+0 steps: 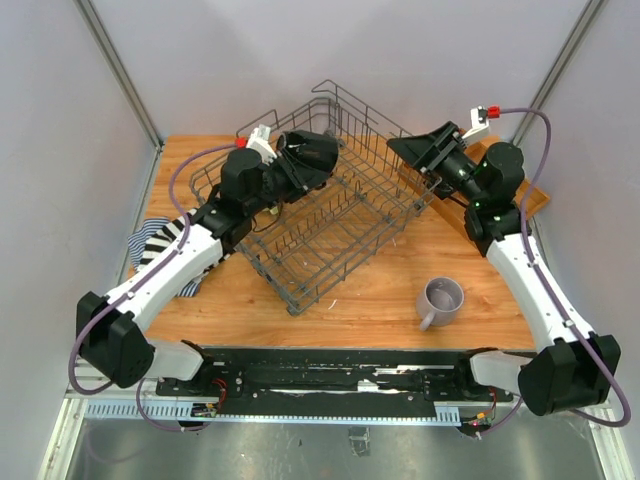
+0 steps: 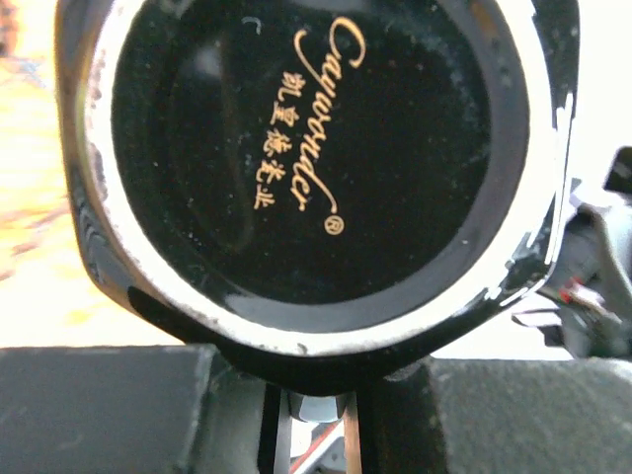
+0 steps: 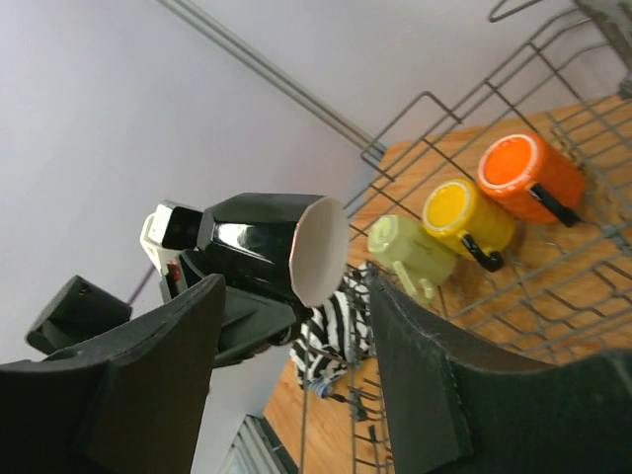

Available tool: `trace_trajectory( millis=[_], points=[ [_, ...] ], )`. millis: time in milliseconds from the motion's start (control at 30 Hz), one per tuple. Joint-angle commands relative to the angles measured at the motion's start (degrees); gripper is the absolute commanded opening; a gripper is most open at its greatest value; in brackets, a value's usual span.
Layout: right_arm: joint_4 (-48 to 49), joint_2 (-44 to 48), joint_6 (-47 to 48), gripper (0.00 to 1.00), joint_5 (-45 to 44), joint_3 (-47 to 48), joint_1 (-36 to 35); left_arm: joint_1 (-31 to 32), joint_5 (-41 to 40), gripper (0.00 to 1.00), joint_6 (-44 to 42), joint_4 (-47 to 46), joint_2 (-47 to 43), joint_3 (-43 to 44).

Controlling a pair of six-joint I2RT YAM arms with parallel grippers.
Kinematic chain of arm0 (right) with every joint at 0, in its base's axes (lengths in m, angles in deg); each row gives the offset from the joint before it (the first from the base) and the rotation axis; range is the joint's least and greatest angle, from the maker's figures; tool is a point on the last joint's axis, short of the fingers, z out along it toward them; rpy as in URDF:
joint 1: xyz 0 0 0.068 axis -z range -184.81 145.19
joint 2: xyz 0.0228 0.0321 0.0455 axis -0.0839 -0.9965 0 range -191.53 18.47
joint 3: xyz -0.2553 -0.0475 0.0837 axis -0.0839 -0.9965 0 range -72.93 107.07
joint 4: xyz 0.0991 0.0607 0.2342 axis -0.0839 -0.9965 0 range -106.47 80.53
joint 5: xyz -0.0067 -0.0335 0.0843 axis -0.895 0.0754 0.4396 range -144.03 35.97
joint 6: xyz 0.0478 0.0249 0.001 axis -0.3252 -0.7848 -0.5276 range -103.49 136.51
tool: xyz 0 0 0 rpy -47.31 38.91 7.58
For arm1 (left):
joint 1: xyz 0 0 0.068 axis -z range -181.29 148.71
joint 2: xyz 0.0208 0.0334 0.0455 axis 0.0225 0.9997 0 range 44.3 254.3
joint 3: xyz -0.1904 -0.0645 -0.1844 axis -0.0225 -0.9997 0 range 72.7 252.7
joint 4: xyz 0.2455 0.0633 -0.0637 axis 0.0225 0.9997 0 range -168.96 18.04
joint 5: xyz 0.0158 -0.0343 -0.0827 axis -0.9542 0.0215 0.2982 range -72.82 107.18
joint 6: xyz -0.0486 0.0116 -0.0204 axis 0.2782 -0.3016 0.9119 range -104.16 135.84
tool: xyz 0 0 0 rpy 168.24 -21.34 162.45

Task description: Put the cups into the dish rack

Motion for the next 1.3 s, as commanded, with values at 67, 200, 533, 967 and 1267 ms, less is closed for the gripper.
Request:
trace_trajectory(
  millis=[67,200,533,967,1267],
  points=[
    [-4.9,4.2,6.7,0.62,2.2,-3.3,2.7,-0.2,-27.3,0.0,-5.4,22.5,-1.0,9.3],
    [-4.8,4.4,7.8,0.62,2.7,-5.3,3.0,-0.6,-37.2,0.01,-7.6,35.2,4.5,19.0],
    [-1.3,3.0,6.4,0.62,5.7,-8.7,4.0,-7.0,-43.2,0.0,-10.8,49.8,13.1,26.8],
    [0.3,0.6,5.6,0.62,7.3,-9.8,4.8,-11.6,-45.2,0.0,-11.2,48.5,12.1,19.2],
    [0.6,-0.6,5.6,0.61,7.8,-9.6,4.9,-12.5,-44.1,0.01,-11.2,43.1,11.3,14.8]
  ],
)
